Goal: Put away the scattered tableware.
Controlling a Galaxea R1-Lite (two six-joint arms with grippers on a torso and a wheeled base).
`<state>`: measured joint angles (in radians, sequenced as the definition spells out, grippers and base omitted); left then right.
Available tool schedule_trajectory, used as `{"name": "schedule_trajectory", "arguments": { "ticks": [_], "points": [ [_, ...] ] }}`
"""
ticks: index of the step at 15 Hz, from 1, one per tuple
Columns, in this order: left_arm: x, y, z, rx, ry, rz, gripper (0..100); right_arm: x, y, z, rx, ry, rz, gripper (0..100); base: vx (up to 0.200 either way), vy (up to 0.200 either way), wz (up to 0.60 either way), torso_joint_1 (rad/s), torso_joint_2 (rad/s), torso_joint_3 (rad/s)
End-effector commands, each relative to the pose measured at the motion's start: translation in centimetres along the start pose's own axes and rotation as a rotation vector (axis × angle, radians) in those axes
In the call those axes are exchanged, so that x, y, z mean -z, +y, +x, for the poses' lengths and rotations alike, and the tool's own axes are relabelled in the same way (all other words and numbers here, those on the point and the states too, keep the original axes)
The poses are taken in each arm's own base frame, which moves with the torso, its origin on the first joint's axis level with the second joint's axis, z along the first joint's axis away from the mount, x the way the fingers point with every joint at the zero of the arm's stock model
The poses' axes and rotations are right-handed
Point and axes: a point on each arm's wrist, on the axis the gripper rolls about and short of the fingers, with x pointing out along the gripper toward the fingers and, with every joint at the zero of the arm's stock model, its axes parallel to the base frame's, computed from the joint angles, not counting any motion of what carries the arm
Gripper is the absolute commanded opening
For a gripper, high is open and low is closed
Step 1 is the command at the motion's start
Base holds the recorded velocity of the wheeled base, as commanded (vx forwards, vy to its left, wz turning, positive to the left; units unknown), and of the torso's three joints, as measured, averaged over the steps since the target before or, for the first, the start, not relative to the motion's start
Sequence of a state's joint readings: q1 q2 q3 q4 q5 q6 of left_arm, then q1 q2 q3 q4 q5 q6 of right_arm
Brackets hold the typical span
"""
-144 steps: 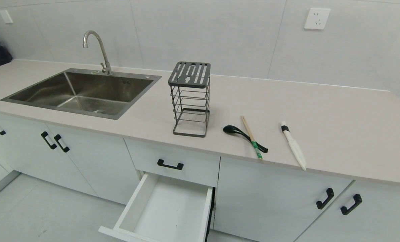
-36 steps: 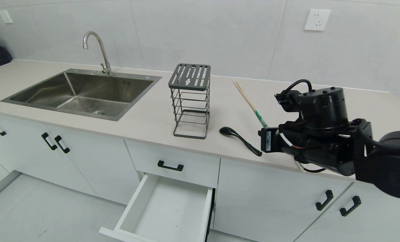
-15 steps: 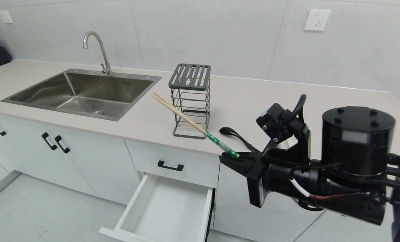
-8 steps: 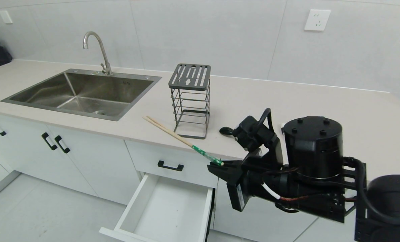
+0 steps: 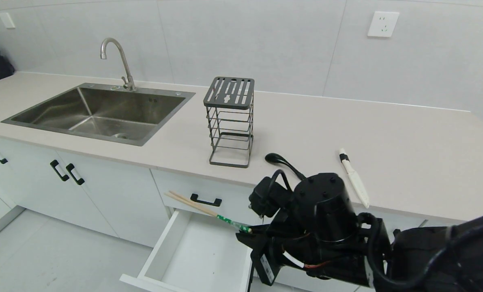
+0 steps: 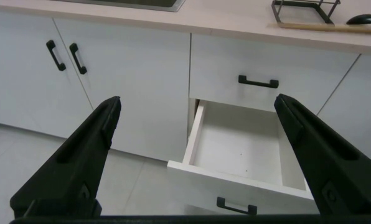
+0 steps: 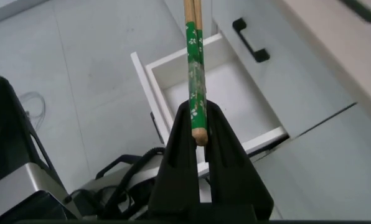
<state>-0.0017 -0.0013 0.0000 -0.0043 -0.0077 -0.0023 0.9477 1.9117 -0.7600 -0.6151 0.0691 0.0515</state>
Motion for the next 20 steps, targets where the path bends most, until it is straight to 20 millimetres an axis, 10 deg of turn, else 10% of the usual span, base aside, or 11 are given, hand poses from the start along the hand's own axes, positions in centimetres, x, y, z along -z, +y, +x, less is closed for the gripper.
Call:
{"name": "schedule_trajectory", "arguments": {
  "ticks": [1, 5, 6, 13, 20],
  "points": [
    [0.0, 0.0, 0.0, 0.0, 0.001, -0.001, 100, 3.1, 0.0, 3.9, -0.027, 0.129, -0.001, 0, 0.0, 0.0, 0.0, 0.0, 0.0, 0.0],
    [0.0, 0.0, 0.0, 0.0, 0.001, -0.001, 100, 4.8, -0.3, 7.3, -0.057, 0.19, 0.005, 0, 0.0, 0.0, 0.0, 0.0, 0.0, 0.0],
    [0.0, 0.0, 0.0, 0.0, 0.001, -0.001, 100, 5.2, -0.3, 7.7, -0.08, 0.198, 0.004, 100, 0.0, 0.0, 0.0, 0.0, 0.0, 0.0],
    [0.0, 0.0, 0.0, 0.0, 0.001, -0.001, 100, 5.6, -1.2, 9.5, -0.045, 0.186, -0.005, 100, 0.0, 0.0, 0.0, 0.0, 0.0, 0.0],
    [0.0, 0.0, 0.0, 0.0, 0.001, -0.001, 100, -1.8, -0.1, -2.6, 0.008, -0.102, -0.021, 100, 0.0, 0.0, 0.0, 0.0, 0.0, 0.0]
  ]
}}
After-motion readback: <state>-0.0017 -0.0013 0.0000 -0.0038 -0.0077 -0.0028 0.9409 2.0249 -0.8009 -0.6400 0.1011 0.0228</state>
